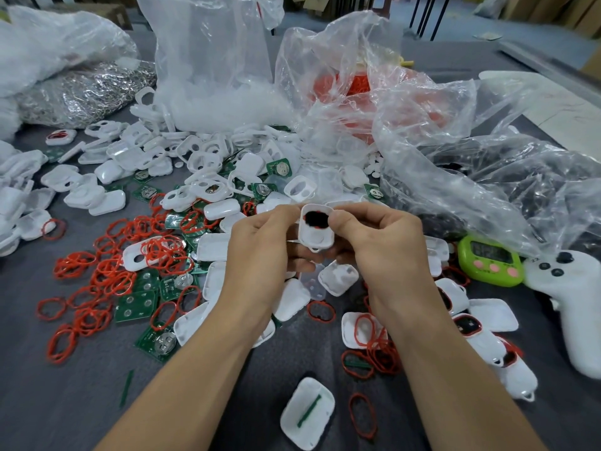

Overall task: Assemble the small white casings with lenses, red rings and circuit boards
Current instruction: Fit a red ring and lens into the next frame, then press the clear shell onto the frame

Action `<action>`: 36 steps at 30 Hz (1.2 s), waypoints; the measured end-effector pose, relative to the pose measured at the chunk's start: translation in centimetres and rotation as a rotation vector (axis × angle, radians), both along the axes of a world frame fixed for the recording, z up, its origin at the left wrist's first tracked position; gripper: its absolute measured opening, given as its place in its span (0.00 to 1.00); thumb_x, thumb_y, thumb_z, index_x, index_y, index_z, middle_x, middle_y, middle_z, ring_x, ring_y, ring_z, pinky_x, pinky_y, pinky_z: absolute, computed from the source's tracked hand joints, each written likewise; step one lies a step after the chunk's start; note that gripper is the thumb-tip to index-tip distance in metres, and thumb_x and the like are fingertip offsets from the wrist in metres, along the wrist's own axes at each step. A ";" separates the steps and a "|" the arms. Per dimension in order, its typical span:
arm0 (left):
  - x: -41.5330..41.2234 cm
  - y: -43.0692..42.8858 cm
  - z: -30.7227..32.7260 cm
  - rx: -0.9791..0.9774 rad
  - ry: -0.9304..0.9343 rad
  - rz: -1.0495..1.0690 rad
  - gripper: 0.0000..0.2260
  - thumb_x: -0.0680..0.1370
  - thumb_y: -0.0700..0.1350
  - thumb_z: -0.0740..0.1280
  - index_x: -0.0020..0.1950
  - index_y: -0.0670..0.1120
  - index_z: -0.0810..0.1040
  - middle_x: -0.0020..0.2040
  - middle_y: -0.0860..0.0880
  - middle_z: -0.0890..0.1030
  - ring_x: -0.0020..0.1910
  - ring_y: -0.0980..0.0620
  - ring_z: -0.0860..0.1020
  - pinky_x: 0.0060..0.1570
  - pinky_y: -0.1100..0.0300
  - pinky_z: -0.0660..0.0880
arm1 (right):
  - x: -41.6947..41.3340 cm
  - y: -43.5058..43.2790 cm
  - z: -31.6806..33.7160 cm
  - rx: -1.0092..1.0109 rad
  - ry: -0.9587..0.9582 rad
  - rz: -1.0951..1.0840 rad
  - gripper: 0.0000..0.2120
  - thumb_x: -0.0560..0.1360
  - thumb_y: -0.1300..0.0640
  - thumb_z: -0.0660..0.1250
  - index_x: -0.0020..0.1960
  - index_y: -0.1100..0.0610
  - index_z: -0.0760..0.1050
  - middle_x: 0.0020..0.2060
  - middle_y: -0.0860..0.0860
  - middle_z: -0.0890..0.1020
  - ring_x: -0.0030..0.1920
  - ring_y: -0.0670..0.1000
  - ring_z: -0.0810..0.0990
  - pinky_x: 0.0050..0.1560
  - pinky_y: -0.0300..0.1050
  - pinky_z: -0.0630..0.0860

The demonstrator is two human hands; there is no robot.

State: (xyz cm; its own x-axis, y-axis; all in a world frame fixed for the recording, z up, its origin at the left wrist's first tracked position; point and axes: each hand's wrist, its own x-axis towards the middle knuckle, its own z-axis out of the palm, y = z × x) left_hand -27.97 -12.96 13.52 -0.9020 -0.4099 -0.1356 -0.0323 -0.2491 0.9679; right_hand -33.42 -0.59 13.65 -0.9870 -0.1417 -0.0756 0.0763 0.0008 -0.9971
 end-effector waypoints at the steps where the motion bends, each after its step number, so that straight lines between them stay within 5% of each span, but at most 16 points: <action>1: 0.0 0.0 0.0 0.041 -0.014 -0.004 0.15 0.82 0.46 0.62 0.47 0.43 0.88 0.42 0.40 0.87 0.35 0.48 0.85 0.30 0.61 0.78 | 0.1 0.0 0.0 -0.013 -0.004 0.002 0.03 0.75 0.60 0.76 0.43 0.56 0.87 0.35 0.54 0.87 0.31 0.53 0.85 0.31 0.39 0.77; 6: -0.2 -1.1 -0.3 0.337 -0.057 -0.183 0.15 0.81 0.48 0.64 0.56 0.41 0.86 0.58 0.37 0.85 0.51 0.42 0.85 0.50 0.48 0.84 | 0.5 -0.2 -0.2 -0.080 -0.032 0.019 0.03 0.72 0.57 0.79 0.45 0.55 0.87 0.33 0.55 0.86 0.30 0.50 0.82 0.31 0.38 0.77; 11: -0.3 -2.7 0.1 0.432 -0.044 -0.410 0.16 0.83 0.47 0.62 0.67 0.42 0.81 0.64 0.38 0.82 0.59 0.42 0.83 0.61 0.47 0.80 | 0.4 -0.3 -0.1 -0.057 -0.001 -0.007 0.10 0.72 0.56 0.79 0.52 0.53 0.84 0.31 0.55 0.85 0.28 0.49 0.80 0.31 0.40 0.77; 16: -0.5 -3.3 0.0 0.607 -0.010 -0.364 0.17 0.80 0.44 0.65 0.68 0.43 0.79 0.65 0.40 0.82 0.62 0.42 0.82 0.61 0.49 0.81 | -0.2 -0.1 0.4 -0.123 -0.031 0.026 0.05 0.76 0.55 0.76 0.45 0.56 0.85 0.32 0.57 0.85 0.26 0.52 0.80 0.26 0.40 0.74; 18: -0.4 -3.6 -0.1 0.659 0.002 -0.345 0.20 0.80 0.44 0.66 0.71 0.40 0.75 0.63 0.39 0.83 0.60 0.43 0.83 0.58 0.50 0.82 | -1.2 0.2 0.3 0.021 0.029 -0.056 0.09 0.78 0.57 0.72 0.39 0.54 0.85 0.30 0.54 0.84 0.25 0.50 0.79 0.28 0.42 0.73; 20: -0.3 -4.1 -0.1 0.695 0.007 -0.325 0.23 0.79 0.44 0.66 0.72 0.38 0.74 0.63 0.39 0.83 0.59 0.43 0.84 0.55 0.50 0.83 | -3.1 0.3 0.4 0.374 0.180 -0.140 0.09 0.76 0.56 0.72 0.38 0.50 0.85 0.30 0.48 0.84 0.28 0.46 0.81 0.34 0.44 0.76; 24: -0.6 -4.8 -0.3 0.743 0.020 -0.280 0.20 0.79 0.44 0.66 0.70 0.40 0.76 0.64 0.40 0.83 0.56 0.44 0.85 0.49 0.52 0.84 | -7.7 -1.8 1.7 0.839 0.354 0.023 0.11 0.75 0.57 0.74 0.56 0.49 0.86 0.50 0.46 0.88 0.51 0.47 0.84 0.59 0.41 0.78; 27: -0.8 -5.0 -0.7 0.781 0.030 -0.250 0.19 0.76 0.44 0.69 0.66 0.41 0.80 0.63 0.39 0.83 0.55 0.44 0.86 0.45 0.52 0.84 | -9.8 -3.4 1.7 0.988 0.328 0.153 0.18 0.73 0.57 0.76 0.62 0.51 0.83 0.58 0.51 0.85 0.59 0.53 0.82 0.64 0.45 0.75; 31: -0.9 -5.2 -1.0 0.807 0.030 -0.266 0.14 0.77 0.43 0.69 0.60 0.41 0.85 0.63 0.39 0.83 0.55 0.43 0.85 0.45 0.52 0.84 | -9.7 -3.0 1.9 0.911 0.423 0.012 0.06 0.72 0.59 0.76 0.47 0.50 0.86 0.43 0.47 0.87 0.47 0.50 0.85 0.54 0.47 0.82; 36: -0.9 -4.4 -0.9 0.750 -0.001 -0.280 0.16 0.79 0.42 0.68 0.66 0.40 0.81 0.64 0.39 0.83 0.57 0.44 0.85 0.48 0.51 0.84 | -5.9 -0.7 3.9 0.543 0.512 -0.074 0.11 0.69 0.60 0.79 0.35 0.46 0.83 0.30 0.39 0.84 0.31 0.38 0.81 0.33 0.29 0.74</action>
